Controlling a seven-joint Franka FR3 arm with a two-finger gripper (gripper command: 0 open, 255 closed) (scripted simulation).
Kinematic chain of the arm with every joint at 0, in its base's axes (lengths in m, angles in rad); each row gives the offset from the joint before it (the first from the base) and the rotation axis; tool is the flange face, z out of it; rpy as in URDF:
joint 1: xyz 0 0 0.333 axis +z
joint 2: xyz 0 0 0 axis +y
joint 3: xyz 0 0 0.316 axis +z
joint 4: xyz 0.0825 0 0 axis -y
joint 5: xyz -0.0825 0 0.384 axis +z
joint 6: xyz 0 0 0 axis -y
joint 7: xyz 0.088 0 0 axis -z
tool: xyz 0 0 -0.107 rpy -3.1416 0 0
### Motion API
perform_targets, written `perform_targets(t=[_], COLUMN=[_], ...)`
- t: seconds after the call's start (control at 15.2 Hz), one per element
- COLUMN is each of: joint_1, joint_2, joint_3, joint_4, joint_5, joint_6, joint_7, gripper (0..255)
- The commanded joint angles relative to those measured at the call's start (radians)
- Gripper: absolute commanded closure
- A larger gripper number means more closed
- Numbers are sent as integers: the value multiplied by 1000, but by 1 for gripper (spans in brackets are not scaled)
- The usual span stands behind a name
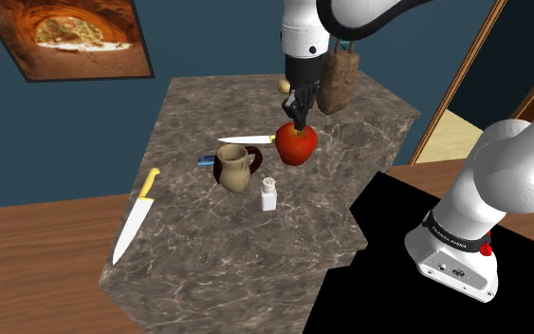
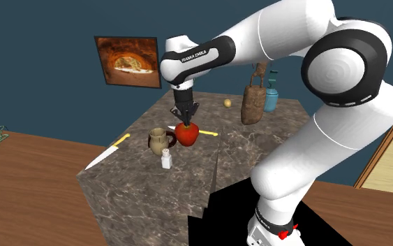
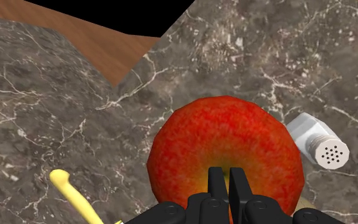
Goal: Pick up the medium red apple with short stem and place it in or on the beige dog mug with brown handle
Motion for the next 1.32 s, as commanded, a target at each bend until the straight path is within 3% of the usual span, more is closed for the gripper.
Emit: perform_targets(t=[0.0,1.19,1.25], joint_1=[-1,-8,-10], joint_2=[-7,-9,31], joint_3=[-4,-18,-10], joint_4=[23,253,303], joint_5=[0,-7,-14], joint_6=[-30,-262,-273], joint_7=[-5,-15,-5], gripper=[255,255,255])
